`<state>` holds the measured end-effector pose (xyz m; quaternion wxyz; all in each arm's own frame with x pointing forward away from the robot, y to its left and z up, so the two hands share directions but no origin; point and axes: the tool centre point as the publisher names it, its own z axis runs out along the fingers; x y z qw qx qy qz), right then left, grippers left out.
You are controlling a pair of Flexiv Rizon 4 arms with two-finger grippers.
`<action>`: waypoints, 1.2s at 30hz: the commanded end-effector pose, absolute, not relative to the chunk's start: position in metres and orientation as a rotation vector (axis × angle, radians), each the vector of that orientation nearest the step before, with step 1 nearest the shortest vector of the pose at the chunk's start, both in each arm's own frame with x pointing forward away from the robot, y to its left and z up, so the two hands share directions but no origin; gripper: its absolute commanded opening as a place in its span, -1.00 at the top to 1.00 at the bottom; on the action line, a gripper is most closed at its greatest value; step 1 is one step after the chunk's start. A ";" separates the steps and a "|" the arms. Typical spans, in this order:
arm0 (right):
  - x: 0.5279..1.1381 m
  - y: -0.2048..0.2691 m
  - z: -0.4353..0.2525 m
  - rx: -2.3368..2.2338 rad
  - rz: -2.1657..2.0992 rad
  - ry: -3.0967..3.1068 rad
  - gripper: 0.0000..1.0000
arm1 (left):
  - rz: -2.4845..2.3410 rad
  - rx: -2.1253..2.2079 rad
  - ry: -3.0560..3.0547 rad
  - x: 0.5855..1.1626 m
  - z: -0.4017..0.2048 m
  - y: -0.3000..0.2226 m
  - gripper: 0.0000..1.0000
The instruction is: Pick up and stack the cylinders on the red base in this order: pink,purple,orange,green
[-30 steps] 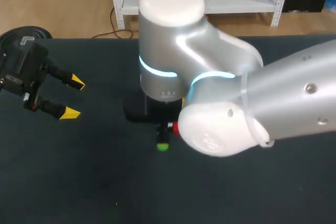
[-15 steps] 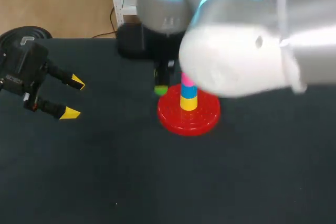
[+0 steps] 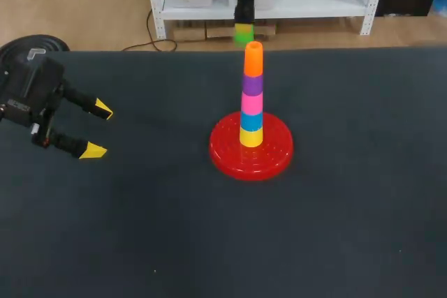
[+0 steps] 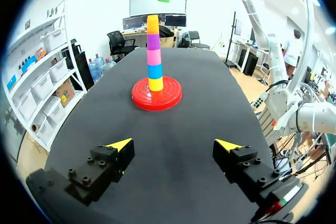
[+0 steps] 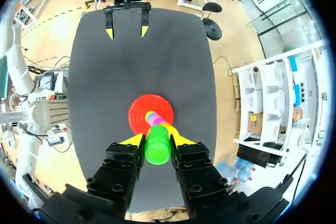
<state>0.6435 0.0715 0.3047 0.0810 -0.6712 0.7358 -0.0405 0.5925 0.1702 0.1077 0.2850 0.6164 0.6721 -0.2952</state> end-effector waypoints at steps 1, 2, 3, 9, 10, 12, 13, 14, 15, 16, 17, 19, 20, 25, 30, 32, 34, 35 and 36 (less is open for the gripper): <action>0.653 0.067 0.305 -2.000 -0.072 2.241 1.00 | -0.790 1.649 1.794 0.593 0.107 0.171 -1.00; 0.654 0.064 0.304 -1.993 -0.059 2.248 1.00 | -0.790 1.649 1.794 0.593 0.107 0.171 -1.00; 0.655 0.062 0.303 -1.983 -0.043 2.254 1.00 | -0.790 1.649 1.794 0.593 0.107 0.171 -1.00; 0.660 0.055 0.291 -1.978 -0.001 2.293 1.00 | -0.790 1.649 1.794 0.593 0.107 0.171 -1.00; 0.662 0.054 0.289 -1.975 0.001 2.296 1.00 | -0.790 1.649 1.794 0.593 0.107 0.171 -1.00; 0.664 0.053 0.285 -1.976 0.010 2.305 1.00 | -0.790 1.649 1.794 0.593 0.107 0.171 -1.00; 0.665 0.052 0.284 -1.975 0.012 2.305 1.00 | -0.790 1.649 1.794 0.593 0.107 0.171 -1.00; 0.666 0.052 0.282 -1.975 0.014 2.309 1.00 | -0.790 1.649 1.794 0.593 0.107 0.171 -1.00; 0.666 0.053 0.281 -1.976 0.019 2.309 1.00 | -0.790 1.649 1.794 0.593 0.107 0.171 -1.00; 0.667 0.054 0.280 -1.976 0.025 2.307 1.00 | -0.790 1.649 1.794 0.593 0.107 0.171 -1.00; 0.667 0.055 0.278 -1.980 0.024 2.309 1.00 | -0.790 1.649 1.794 0.593 0.107 0.171 -1.00; 0.668 0.056 0.276 -1.988 0.031 2.307 1.00 | -0.790 1.649 1.794 0.593 0.107 0.171 -1.00; 0.668 0.056 0.275 -1.990 0.031 2.310 1.00 | -0.790 1.649 1.794 0.593 0.107 0.171 -1.00; 0.667 0.057 0.272 -1.998 0.030 2.315 1.00 | -0.790 1.649 1.794 0.593 0.107 0.171 -1.00; 0.666 0.058 0.267 -2.004 0.016 2.320 1.00 | -0.790 1.649 1.794 0.593 0.107 0.171 -1.00; 0.667 0.057 0.265 -2.005 0.023 2.322 1.00 | -0.790 1.649 1.794 0.593 0.107 0.171 -1.00; 0.667 0.057 0.264 -2.005 0.037 2.325 1.00 | -0.790 1.649 1.794 0.593 0.107 0.171 -1.00; 0.668 0.056 0.263 -2.005 0.039 2.325 1.00 | -0.790 1.649 1.794 0.593 0.107 0.171 -1.00; 0.668 0.056 0.262 -2.006 0.044 2.324 1.00 | -0.790 1.649 1.794 0.593 0.107 0.171 -1.00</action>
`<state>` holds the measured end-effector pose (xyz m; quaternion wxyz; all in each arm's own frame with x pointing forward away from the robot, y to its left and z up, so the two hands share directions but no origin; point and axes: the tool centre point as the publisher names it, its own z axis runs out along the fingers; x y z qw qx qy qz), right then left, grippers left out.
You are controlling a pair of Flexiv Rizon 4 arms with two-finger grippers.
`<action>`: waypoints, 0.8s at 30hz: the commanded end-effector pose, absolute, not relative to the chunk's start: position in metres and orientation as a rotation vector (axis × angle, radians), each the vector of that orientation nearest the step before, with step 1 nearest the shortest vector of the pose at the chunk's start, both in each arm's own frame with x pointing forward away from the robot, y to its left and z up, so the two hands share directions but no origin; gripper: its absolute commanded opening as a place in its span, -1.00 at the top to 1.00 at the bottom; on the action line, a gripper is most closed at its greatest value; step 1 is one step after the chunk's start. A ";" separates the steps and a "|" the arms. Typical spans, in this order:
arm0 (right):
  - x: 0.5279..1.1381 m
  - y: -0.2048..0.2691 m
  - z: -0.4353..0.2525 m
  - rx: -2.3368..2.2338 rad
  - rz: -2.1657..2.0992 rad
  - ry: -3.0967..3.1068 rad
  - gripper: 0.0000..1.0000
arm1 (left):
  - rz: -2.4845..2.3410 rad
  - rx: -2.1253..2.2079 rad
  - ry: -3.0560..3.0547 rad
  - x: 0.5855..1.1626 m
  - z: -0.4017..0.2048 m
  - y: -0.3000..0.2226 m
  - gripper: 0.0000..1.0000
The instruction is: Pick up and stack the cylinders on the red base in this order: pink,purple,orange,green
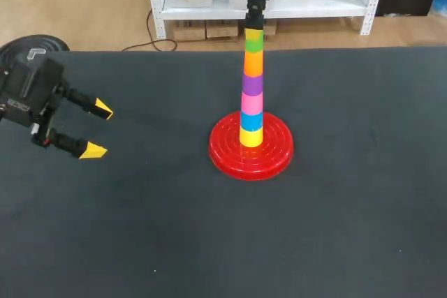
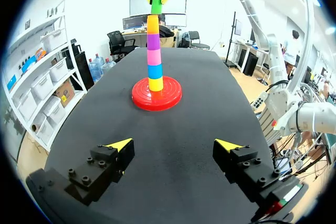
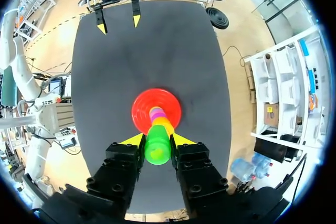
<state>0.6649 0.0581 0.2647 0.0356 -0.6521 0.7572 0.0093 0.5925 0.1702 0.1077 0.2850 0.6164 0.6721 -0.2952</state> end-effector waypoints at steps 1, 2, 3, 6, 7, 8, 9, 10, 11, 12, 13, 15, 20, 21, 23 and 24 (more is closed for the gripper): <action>0.669 0.056 0.262 -2.005 0.046 2.324 1.00 | -0.790 1.649 1.794 0.593 0.107 0.171 -1.00; 0.669 0.056 0.262 -2.005 0.047 2.325 1.00 | -0.790 1.649 1.794 0.593 0.107 0.171 -1.00; 0.669 0.056 0.262 -2.006 0.049 2.325 1.00 | -0.790 1.649 1.794 0.593 0.107 0.171 -1.00; 0.671 0.056 0.261 -2.006 0.047 2.327 1.00 | -0.790 1.649 1.794 0.593 0.107 0.171 -1.00; 0.672 0.055 0.261 -2.004 0.048 2.329 1.00 | -0.790 1.649 1.794 0.593 0.107 0.171 -1.00; 0.672 0.055 0.261 -2.003 0.049 2.330 1.00 | -0.790 1.649 1.794 0.593 0.107 0.171 -1.00; 0.673 0.054 0.261 -2.002 0.051 2.332 1.00 | -0.790 1.649 1.794 0.593 0.107 0.171 -1.00; 0.673 0.054 0.261 -2.001 0.057 2.335 1.00 | -0.790 1.649 1.794 0.593 0.107 0.171 -1.00; 0.674 0.053 0.260 -1.998 0.065 2.338 1.00 | -0.790 1.649 1.794 0.593 0.107 0.171 -1.00; 0.675 0.052 0.260 -1.997 0.071 2.342 1.00 | -0.790 1.649 1.794 0.593 0.107 0.171 -1.00; 0.675 0.052 0.260 -2.000 0.080 2.346 1.00 | -0.790 1.649 1.794 0.593 0.107 0.171 -1.00; 0.677 0.052 0.260 -2.012 0.090 2.358 1.00 | -0.790 1.649 1.794 0.593 0.107 0.171 -1.00; 0.678 0.056 0.261 -2.057 0.105 2.360 1.00 | -0.790 1.649 1.794 0.593 0.107 0.171 -1.00; 0.679 0.057 0.261 -2.056 0.103 2.360 1.00 | -0.790 1.649 1.794 0.593 0.107 0.171 -1.00; 0.679 0.058 0.259 -2.066 0.120 2.363 1.00 | -0.790 1.649 1.794 0.593 0.107 0.171 -1.00; 0.680 0.058 0.259 -2.066 0.123 2.366 1.00 | -0.790 1.649 1.794 0.593 0.107 0.171 -1.00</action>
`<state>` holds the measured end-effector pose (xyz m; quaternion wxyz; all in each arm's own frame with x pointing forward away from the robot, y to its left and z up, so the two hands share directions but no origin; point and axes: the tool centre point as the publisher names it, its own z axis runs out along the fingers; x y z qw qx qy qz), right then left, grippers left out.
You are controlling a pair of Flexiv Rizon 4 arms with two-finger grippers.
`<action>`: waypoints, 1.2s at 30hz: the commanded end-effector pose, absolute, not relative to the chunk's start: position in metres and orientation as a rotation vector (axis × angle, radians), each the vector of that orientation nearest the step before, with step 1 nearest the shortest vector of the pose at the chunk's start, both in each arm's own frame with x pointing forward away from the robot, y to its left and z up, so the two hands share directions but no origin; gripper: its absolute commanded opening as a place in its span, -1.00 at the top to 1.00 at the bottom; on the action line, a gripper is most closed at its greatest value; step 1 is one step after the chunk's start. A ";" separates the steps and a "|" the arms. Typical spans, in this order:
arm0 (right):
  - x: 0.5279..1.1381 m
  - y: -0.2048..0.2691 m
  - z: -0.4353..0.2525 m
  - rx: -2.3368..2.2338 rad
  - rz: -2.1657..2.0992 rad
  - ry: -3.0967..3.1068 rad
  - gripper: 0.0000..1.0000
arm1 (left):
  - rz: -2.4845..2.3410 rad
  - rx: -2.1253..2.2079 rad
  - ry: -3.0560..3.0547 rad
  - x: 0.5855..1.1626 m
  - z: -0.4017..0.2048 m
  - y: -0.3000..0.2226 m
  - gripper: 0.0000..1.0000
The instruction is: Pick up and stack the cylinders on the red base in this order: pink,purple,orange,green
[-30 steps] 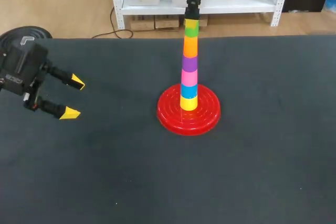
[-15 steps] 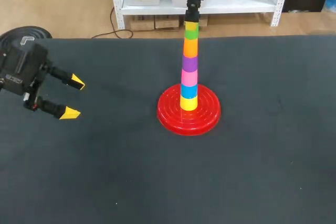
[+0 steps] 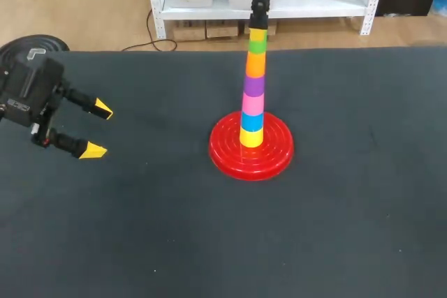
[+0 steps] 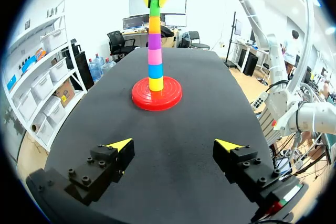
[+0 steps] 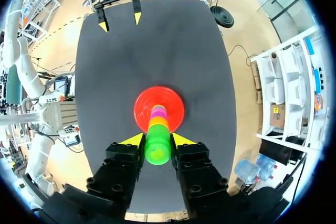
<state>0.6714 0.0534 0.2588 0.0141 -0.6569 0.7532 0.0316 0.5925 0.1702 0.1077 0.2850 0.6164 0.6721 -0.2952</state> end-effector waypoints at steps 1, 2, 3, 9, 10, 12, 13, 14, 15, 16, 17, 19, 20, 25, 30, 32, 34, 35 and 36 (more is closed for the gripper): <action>0.680 0.058 0.258 -2.070 0.134 2.370 1.00 | -0.790 1.649 1.794 0.593 0.107 0.171 -1.00; 0.681 0.058 0.257 -2.075 0.145 2.372 1.00 | -0.790 1.649 1.794 0.593 0.107 0.171 -1.00; 0.681 0.058 0.256 -2.075 0.143 2.373 1.00 | -0.790 1.649 1.794 0.593 0.107 0.171 -1.00; 0.682 0.059 0.253 -2.095 0.161 2.379 1.00 | -0.790 1.649 1.794 0.593 0.107 0.171 -1.00; 0.681 0.060 0.252 -2.099 0.166 2.380 1.00 | -0.790 1.649 1.794 0.593 0.107 0.171 -1.00; 0.681 0.060 0.251 -2.099 0.170 2.381 1.00 | -0.790 1.649 1.794 0.593 0.107 0.171 -1.00; 0.681 0.060 0.251 -2.100 0.171 2.381 1.00 | -0.790 1.649 1.794 0.593 0.107 0.171 -1.00; 0.680 0.060 0.250 -2.101 0.172 2.382 1.00 | -0.790 1.649 1.794 0.593 0.107 0.171 -1.00; 0.680 0.060 0.249 -2.102 0.175 2.386 1.00 | -0.790 1.649 1.794 0.593 0.107 0.171 -1.00; 0.680 0.060 0.248 -2.103 0.176 2.388 1.00 | -0.790 1.649 1.794 0.593 0.107 0.171 -1.00; 0.680 0.059 0.248 -2.103 0.177 2.389 1.00 | -0.790 1.649 1.794 0.593 0.107 0.171 -1.00; 0.679 0.058 0.247 -2.098 0.179 2.393 1.00 | -0.790 1.649 1.794 0.593 0.107 0.171 -1.00; 0.678 0.057 0.246 -2.097 0.180 2.394 1.00 | -0.790 1.649 1.794 0.593 0.107 0.171 -1.00; 0.675 0.054 0.245 -2.089 0.185 2.404 1.00 | -0.790 1.649 1.794 0.593 0.107 0.171 -1.00; 0.674 0.053 0.245 -2.083 0.174 2.402 1.00 | -0.790 1.649 1.794 0.593 0.107 0.171 -1.00; 0.674 0.053 0.245 -2.085 0.168 2.396 1.00 | -0.790 1.649 1.794 0.593 0.107 0.171 -1.00; 0.673 0.054 0.247 -2.075 0.153 2.384 0.84 | -0.790 1.649 1.794 0.593 0.107 0.171 -1.00; 0.672 0.055 0.247 -2.072 0.140 2.384 0.11 | -0.790 1.649 1.794 0.593 0.107 0.171 -1.00; 0.671 0.055 0.248 -2.057 0.128 2.378 -1.00 | -0.790 1.649 1.794 0.593 0.107 0.171 -1.00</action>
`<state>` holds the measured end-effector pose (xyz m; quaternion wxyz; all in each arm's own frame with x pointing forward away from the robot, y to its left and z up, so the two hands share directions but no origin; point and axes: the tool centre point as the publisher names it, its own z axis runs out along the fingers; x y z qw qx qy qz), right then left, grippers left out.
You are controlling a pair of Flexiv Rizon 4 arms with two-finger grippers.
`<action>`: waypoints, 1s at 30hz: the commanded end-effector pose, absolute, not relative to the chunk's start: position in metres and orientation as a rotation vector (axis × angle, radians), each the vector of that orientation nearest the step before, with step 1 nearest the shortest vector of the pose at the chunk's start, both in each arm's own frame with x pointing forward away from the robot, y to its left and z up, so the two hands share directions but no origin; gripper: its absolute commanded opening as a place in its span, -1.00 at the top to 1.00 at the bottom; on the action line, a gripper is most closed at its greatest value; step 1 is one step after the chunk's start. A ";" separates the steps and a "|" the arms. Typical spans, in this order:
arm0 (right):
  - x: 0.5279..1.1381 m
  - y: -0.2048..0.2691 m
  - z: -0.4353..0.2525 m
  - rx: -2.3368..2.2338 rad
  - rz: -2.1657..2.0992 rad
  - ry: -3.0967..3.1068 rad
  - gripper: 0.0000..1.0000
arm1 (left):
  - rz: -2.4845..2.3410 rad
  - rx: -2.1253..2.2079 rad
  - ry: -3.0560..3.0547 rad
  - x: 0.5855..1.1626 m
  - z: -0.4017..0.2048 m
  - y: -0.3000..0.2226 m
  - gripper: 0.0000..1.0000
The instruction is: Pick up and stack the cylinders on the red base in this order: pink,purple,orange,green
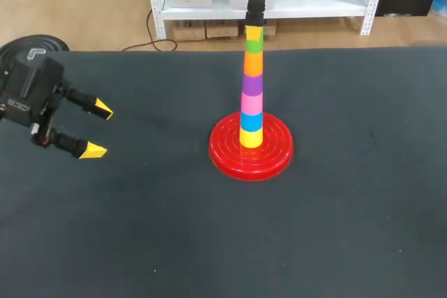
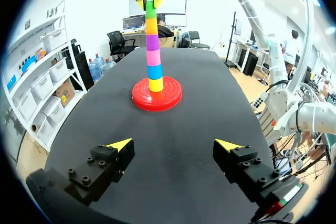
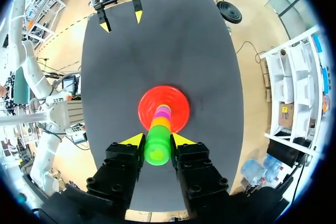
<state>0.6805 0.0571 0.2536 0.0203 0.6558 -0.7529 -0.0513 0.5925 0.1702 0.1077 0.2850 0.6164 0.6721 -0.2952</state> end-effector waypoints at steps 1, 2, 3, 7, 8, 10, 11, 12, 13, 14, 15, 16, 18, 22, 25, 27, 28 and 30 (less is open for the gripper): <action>0.671 0.055 0.248 2.051 -0.135 -2.366 -1.00 | -0.790 1.649 1.794 0.593 0.107 0.171 -1.00; 0.670 0.055 0.248 2.058 -0.129 -2.369 -1.00 | -0.790 1.649 1.794 0.593 0.107 0.171 -1.00; 0.669 0.055 0.249 2.059 -0.115 -2.388 -1.00 | -0.790 1.649 1.794 0.593 0.107 0.171 -1.00; 0.663 0.053 0.258 2.094 -0.074 -2.470 -1.00 | -0.790 1.649 1.794 0.593 0.107 0.171 -1.00; 0.660 0.053 0.261 2.119 -0.054 -2.499 -1.00 | -0.790 1.649 1.794 0.593 0.107 0.171 -1.00; 0.655 0.051 0.268 2.148 -0.021 -2.553 -1.00 | -0.790 1.649 1.794 0.593 0.107 0.171 -1.00; 0.652 0.050 0.271 2.161 0.000 -2.587 -1.00 | -0.790 1.649 1.794 0.593 0.107 0.171 -1.00; 0.648 0.049 0.274 2.181 -0.001 -2.614 -1.00 | -0.790 1.649 1.794 0.593 0.107 0.171 -1.00; 0.644 0.047 0.277 2.195 0.003 -2.648 -1.00 | -0.790 1.649 1.794 0.593 0.107 0.171 -1.00; 0.640 0.044 0.279 2.195 0.021 -2.685 -1.00 | -0.790 1.649 1.794 0.593 0.107 0.171 -1.00; 0.637 0.041 0.280 2.188 0.037 -2.714 -1.00 | -0.790 1.649 1.794 0.593 0.107 0.171 -1.00; 0.633 0.038 0.280 2.190 0.030 -2.748 -1.00 | -0.790 1.649 1.794 0.593 0.107 0.171 -1.00; 0.627 0.030 0.280 2.163 0.051 -2.805 -1.00 | -0.790 1.649 1.794 0.593 0.107 0.171 -1.00; 0.613 0.016 0.274 2.125 -0.004 -2.913 -1.00 | -0.790 1.649 1.794 0.593 0.107 0.171 -1.00; 0.607 0.005 0.266 2.089 -0.094 -2.997 -1.00 | -0.790 1.649 1.794 0.593 0.107 0.171 -1.00; 0.603 -0.001 0.260 2.031 -0.143 -3.089 -1.00 | -0.790 1.649 1.794 0.593 0.107 0.171 -1.00; 0.602 -0.005 0.257 1.999 -0.192 -3.144 -1.00 | -0.790 1.649 1.794 0.593 0.107 0.171 -1.00; 0.601 -0.008 0.254 1.951 -0.237 -3.197 -1.00 | -0.790 1.649 1.794 0.593 0.107 0.171 -1.00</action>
